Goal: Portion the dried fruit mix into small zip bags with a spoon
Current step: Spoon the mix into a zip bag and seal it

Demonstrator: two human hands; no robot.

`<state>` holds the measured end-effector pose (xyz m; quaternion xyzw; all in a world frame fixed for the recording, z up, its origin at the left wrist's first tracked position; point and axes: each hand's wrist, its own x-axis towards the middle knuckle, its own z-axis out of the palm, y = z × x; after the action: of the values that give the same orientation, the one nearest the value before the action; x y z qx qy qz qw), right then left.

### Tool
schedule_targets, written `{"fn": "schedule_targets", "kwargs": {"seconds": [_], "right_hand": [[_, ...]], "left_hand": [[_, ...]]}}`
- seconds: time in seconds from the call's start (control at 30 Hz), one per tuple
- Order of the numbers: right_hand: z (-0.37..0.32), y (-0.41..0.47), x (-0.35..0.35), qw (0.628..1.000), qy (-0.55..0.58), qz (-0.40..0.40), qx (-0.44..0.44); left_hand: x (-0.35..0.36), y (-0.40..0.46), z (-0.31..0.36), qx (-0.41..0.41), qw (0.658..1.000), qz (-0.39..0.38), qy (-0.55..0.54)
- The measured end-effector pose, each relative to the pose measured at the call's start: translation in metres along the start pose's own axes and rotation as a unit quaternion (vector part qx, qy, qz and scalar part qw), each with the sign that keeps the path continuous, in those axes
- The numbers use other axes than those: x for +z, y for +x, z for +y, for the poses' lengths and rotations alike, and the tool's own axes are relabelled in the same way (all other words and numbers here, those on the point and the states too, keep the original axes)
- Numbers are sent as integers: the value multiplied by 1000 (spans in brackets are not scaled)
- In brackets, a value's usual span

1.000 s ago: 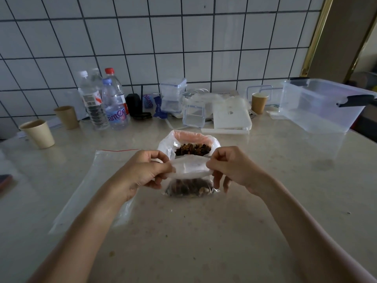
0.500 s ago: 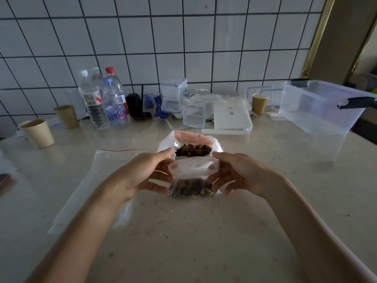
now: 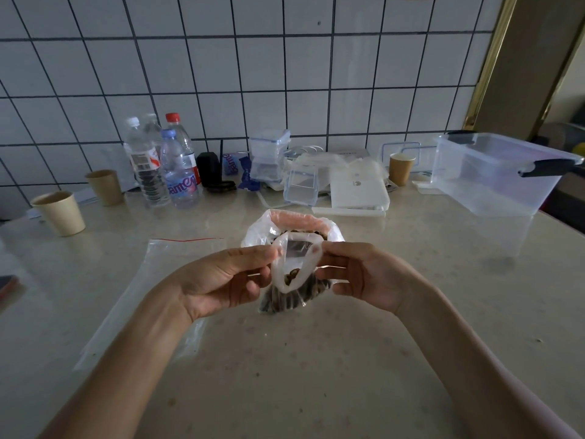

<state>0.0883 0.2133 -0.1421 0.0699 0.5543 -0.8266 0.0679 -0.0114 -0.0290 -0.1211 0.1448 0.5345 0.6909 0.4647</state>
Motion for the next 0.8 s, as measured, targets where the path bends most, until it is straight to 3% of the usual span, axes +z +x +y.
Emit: {"fn": "schedule_targets", "kwargs": {"seconds": [0.1, 0.2, 0.23, 0.3, 0.37, 0.43, 0.5, 0.53, 0.57, 0.6, 0.7, 0.8], "right_hand": [[2, 1, 2, 999, -34, 28, -25], [4, 3, 6, 971, -172, 107, -127], [5, 3, 7, 938, -252, 147, -186], [8, 5, 10, 838, -404, 218, -294], [10, 6, 10, 761, -470, 250, -372], [11, 5, 10, 701, -508, 258, -430], [13, 7, 12, 676, -525, 253, -452], [15, 9, 13, 695, -511, 250, -440], [15, 10, 13, 734, -478, 249, -414], [14, 11, 13, 783, -431, 248, -374], [5, 4, 11, 917, -267, 231, -187], [-1, -2, 7, 962, -214, 168, -41]], "left_hand": [[2, 2, -2, 35, 998, 12, 57], [3, 3, -3, 80, 989, 70, 104], [3, 3, -3, 97, 983, 94, 121], [4, 4, -2, 132, 970, 128, 158], [6, 6, -2, 165, 951, 171, 198], [9, 11, -9, 233, 894, 251, 289], [15, 16, -19, 331, 768, 320, 444], [18, 18, -24, 367, 715, 331, 494], [19, 19, -27, 379, 697, 330, 511], [19, 18, -28, 364, 711, 325, 507], [20, 13, -20, 236, 811, 309, 437], [21, 10, -10, 121, 928, 249, 250]]}}
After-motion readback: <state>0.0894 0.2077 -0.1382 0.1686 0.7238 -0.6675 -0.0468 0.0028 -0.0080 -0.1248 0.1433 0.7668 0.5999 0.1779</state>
